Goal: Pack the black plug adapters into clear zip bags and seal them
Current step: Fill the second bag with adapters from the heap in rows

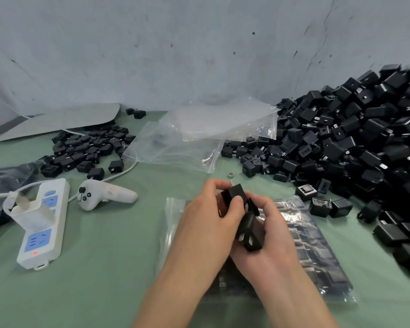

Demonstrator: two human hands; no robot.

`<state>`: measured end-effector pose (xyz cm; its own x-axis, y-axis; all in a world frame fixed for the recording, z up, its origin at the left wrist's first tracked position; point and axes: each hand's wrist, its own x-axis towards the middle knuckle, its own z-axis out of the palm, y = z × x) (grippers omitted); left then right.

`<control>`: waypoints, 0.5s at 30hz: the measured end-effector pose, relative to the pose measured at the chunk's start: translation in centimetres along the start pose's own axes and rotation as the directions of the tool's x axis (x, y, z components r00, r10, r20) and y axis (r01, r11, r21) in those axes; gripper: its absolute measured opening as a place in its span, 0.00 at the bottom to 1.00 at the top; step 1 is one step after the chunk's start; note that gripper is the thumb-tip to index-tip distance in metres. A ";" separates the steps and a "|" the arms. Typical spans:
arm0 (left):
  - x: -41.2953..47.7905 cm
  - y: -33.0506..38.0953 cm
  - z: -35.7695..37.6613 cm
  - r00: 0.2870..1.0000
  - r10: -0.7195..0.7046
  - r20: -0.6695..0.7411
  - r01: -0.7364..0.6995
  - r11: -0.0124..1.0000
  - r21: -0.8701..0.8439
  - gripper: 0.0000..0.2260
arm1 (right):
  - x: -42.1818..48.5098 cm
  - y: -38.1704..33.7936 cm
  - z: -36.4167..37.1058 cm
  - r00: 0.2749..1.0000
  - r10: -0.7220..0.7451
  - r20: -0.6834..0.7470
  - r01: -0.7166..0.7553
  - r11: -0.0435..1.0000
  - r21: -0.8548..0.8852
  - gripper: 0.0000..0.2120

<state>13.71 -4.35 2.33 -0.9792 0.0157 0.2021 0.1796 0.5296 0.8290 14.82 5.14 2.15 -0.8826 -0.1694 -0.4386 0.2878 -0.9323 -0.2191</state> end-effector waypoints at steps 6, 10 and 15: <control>0.7 -0.9 -3.7 0.984 -0.049 -0.172 0.018 0.983 -0.181 0.06 | -0.1 -1.2 0.3 0.999 -0.041 0.027 0.034 0.974 0.226 0.04; 0.4 -5.5 -8.0 0.923 -0.322 -0.210 0.275 0.935 -0.225 0.11 | -0.4 -2.8 -0.2 0.993 -0.115 -0.001 0.110 0.947 0.303 0.05; -1.0 -8.6 -7.6 0.958 -0.274 -0.084 0.287 0.913 0.291 0.15 | -0.6 -4.1 -0.5 0.987 -0.160 0.000 0.152 0.939 0.309 0.11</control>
<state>13.89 -15.34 -1.06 -0.9795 -0.2012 0.0102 -0.1441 0.7350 0.6626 14.36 9.19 2.90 -0.9173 -0.0186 -0.3977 0.0217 -0.9998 -0.0033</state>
